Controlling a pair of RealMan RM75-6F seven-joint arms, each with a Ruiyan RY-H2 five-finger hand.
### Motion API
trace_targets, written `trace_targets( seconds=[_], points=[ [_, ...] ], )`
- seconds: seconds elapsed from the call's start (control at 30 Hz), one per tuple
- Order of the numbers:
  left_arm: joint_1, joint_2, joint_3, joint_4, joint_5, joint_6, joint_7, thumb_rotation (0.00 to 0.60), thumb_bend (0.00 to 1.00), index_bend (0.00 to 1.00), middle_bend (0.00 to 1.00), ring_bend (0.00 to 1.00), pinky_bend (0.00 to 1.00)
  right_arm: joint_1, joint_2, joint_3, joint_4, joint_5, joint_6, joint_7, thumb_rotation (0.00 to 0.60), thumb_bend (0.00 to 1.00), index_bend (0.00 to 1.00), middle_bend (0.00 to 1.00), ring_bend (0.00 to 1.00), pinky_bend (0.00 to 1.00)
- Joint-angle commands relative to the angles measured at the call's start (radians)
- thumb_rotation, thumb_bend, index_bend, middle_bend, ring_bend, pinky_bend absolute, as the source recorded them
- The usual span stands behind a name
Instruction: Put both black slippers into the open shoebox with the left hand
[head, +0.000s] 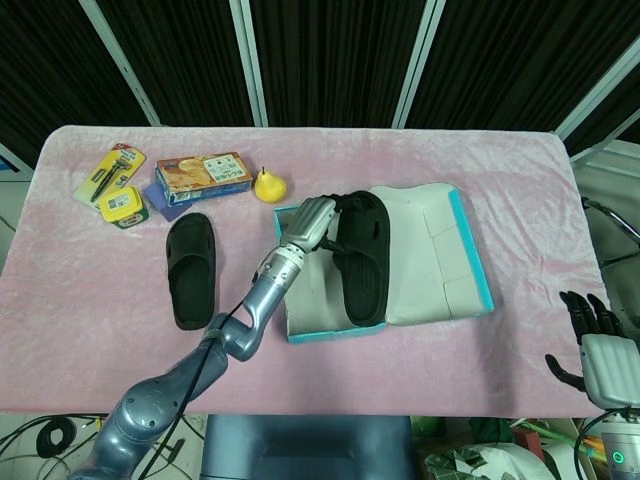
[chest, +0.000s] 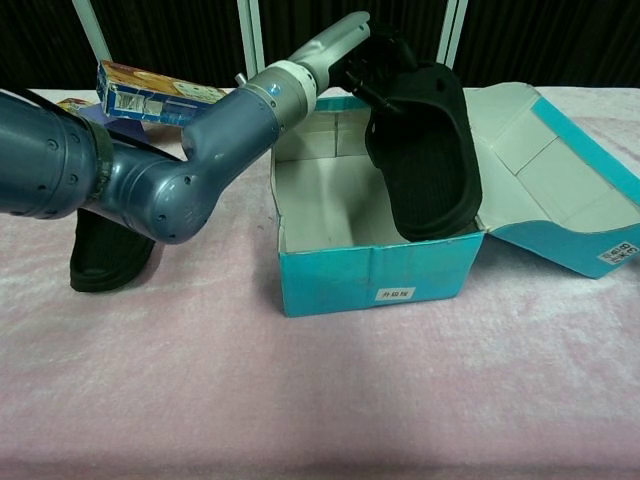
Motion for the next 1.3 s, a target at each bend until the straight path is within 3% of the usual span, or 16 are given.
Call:
trace_targets(
  seconds=[0.03,0.8,1.3],
  points=[
    [0.007,-0.023,0.025,0.041,0.022,0.025,0.018,0.6,0.0,0.38,0.44,0.34,0.36,0.0,0.001,-0.001,-0.001,-0.002,0.0,0.001,0.6,0.16,0.1,0.08,0.05,0.15],
    [0.019,-0.026,0.066,0.1,0.018,-0.111,0.114,0.6,0.0,0.36,0.43,0.34,0.34,0.002,0.009,0.0,-0.015,0.004,-0.008,-0.008,0.6,0.16,0.1,0.08,0.05,0.15],
    [0.008,-0.008,0.047,0.087,-0.025,-0.201,0.273,0.6,0.0,0.28,0.31,0.23,0.25,-0.004,0.012,-0.002,-0.026,0.005,0.0,-0.014,0.6,0.16,0.1,0.08,0.05,0.15]
  ],
)
